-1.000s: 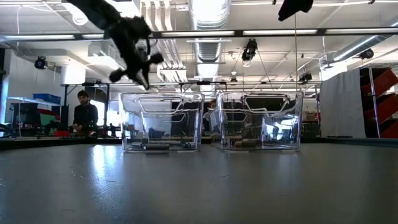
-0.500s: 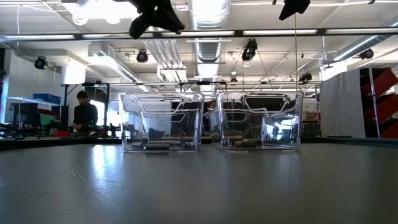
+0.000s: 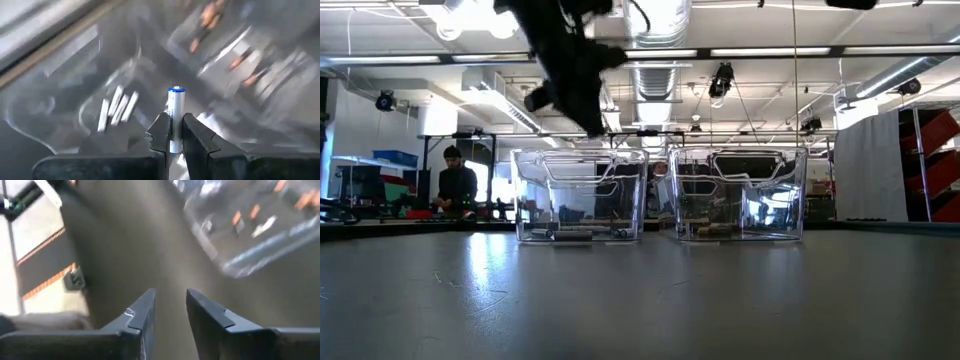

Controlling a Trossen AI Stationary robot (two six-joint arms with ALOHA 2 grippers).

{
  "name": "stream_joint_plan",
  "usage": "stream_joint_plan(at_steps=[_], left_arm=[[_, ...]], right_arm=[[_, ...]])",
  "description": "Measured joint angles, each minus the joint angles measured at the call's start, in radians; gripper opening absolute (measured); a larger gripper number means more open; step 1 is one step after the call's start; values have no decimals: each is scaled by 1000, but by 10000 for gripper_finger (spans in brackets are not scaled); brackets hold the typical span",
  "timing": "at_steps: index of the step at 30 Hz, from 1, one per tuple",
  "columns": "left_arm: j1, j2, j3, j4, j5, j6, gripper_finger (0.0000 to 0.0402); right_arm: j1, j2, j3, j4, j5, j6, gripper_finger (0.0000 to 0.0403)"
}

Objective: Sort batteries
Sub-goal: Put the white battery into the left transparent bin

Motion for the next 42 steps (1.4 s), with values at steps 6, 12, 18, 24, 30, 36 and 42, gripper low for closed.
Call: stream_joint_plan(at_steps=[6, 12, 18, 24, 30, 36, 42], left_arm=[[43, 199, 106, -203, 63, 80, 13], [46, 276, 152, -221, 151, 243, 13], [85, 275, 144, -195, 257, 413, 12], [137, 275, 142, -188, 386, 508, 12], [152, 276, 141, -164, 388, 497, 12], [152, 276, 119, -102, 447, 485, 12], [168, 277, 117, -58, 435, 486, 12]], right_arm=[[195, 14, -67, -7, -6, 275, 85], [288, 13, -85, -5, -5, 329, 86], [288, 12, -85, -5, 4, 254, 105], [288, 12, -85, -4, 5, 136, 113], [288, 13, -85, -1, 6, 91, 102], [287, 13, -85, 6, 28, 17, 89], [286, 13, -85, 36, 27, 4, 106]])
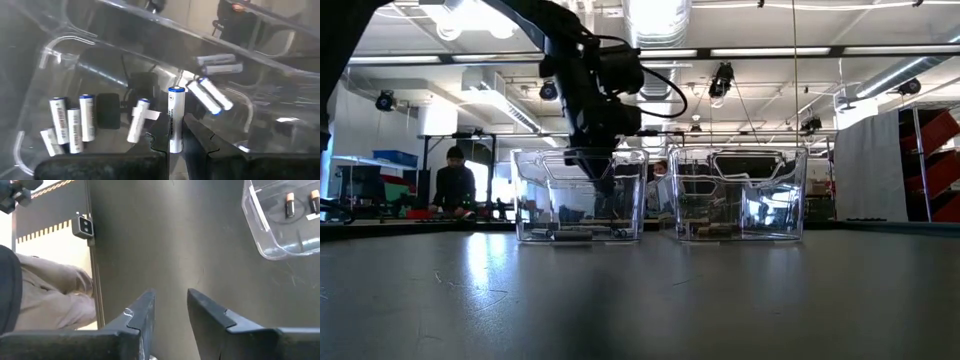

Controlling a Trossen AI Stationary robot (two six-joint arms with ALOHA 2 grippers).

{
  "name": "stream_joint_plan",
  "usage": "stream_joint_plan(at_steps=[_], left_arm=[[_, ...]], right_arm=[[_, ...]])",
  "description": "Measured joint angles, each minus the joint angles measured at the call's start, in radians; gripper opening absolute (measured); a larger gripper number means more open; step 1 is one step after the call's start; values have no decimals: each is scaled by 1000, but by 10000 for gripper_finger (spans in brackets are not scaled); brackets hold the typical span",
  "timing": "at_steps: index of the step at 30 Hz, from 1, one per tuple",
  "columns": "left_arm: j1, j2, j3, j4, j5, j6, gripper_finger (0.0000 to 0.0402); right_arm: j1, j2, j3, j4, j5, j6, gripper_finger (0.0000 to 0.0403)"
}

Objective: Sort batteries
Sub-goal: Put the white battery into the left transparent bin

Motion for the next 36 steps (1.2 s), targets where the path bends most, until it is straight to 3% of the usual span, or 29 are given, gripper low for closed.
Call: stream_joint_plan(at_steps=[7, 14, 23, 36], left_arm=[[2, 0, -44, 10, -2, 28, 12], [6, 0, -122, 66, -76, 26, 12], [6, 0, -147, 101, -67, 34, 12], [4, 137, -64, 80, -51, 48, 19]], right_arm=[[0, 0, 0, 1, 0, 9, 118], [0, 0, 0, 1, 47, -2, 98], [0, 0, 0, 1, 103, 11, 79], [0, 0, 0, 4, 105, 131, 70]])
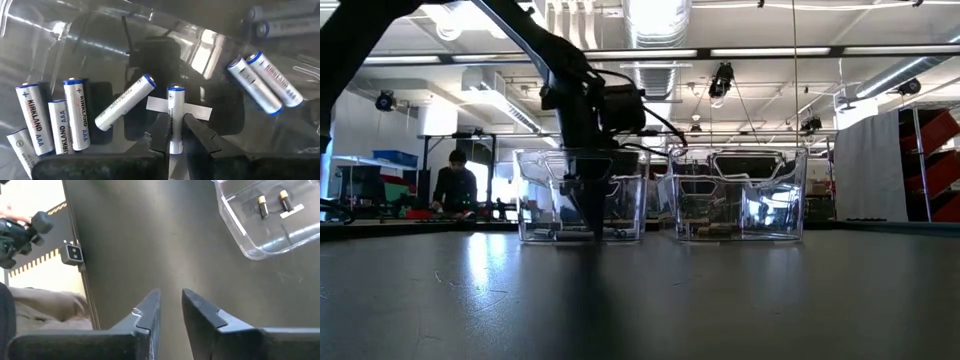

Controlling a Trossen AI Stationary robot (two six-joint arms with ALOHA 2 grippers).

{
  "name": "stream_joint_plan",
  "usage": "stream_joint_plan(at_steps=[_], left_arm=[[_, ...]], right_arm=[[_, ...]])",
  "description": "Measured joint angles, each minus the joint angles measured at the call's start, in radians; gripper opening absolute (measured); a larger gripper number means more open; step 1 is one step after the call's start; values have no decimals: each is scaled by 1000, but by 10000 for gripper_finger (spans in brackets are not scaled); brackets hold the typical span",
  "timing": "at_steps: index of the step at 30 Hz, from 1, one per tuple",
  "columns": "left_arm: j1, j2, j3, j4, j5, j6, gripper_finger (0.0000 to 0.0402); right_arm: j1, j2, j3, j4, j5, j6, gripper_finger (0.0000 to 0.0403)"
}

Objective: Sort batteries
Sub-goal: Put the white battery into the left transparent bin

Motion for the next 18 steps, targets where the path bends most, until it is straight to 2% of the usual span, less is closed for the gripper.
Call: stream_joint_plan(at_steps=[10, 18], left_arm=[[4, 16, 106, -75, -110, 35, 97], [-25, -23, 246, -187, -158, -9, 163]], right_arm=[[0, 0, 0, 19, 78, -33, 98], [0, -6, 0, 46, 79, -83, 102]])
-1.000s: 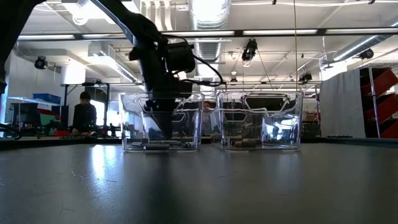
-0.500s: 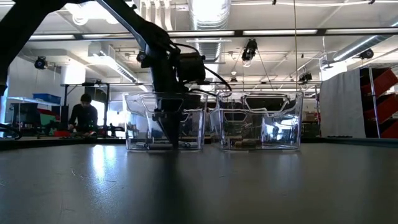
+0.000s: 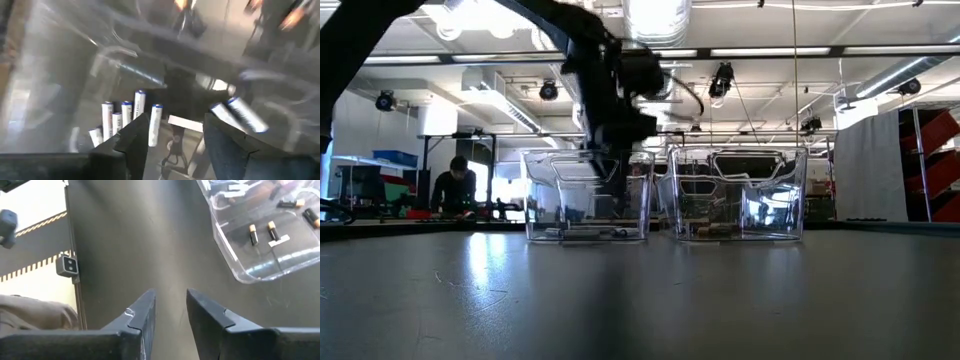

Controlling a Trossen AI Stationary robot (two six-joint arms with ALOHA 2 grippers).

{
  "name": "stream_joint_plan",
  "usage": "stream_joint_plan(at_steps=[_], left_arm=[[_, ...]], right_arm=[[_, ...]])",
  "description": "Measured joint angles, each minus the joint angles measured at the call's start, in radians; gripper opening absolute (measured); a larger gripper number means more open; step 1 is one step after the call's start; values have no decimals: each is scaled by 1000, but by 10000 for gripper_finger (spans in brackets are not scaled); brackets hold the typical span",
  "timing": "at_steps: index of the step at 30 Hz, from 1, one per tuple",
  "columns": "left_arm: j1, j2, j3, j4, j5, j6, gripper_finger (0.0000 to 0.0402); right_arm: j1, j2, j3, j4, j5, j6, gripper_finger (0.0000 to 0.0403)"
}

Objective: Sort batteries
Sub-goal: Put the white battery into the left transparent bin

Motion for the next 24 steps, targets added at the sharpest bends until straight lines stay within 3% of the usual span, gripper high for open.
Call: stream_joint_plan(at_steps=[6, 13, 17, 24], left_arm=[[-74, -50, 162, -226, 2, -129, 188], [-293, -90, 197, -475, 4, -298, 192], [-439, -90, 194, -646, 10, -465, 192], [-661, -91, 192, -709, 211, -799, 192]], right_arm=[[-25, -4, 0, 20, 12, -99, 86], [-118, 4, 0, 117, 293, -352, 83], [-200, 18, -2, 242, 323, -582, 97], [-311, 83, -21, 537, 319, -881, 127]])
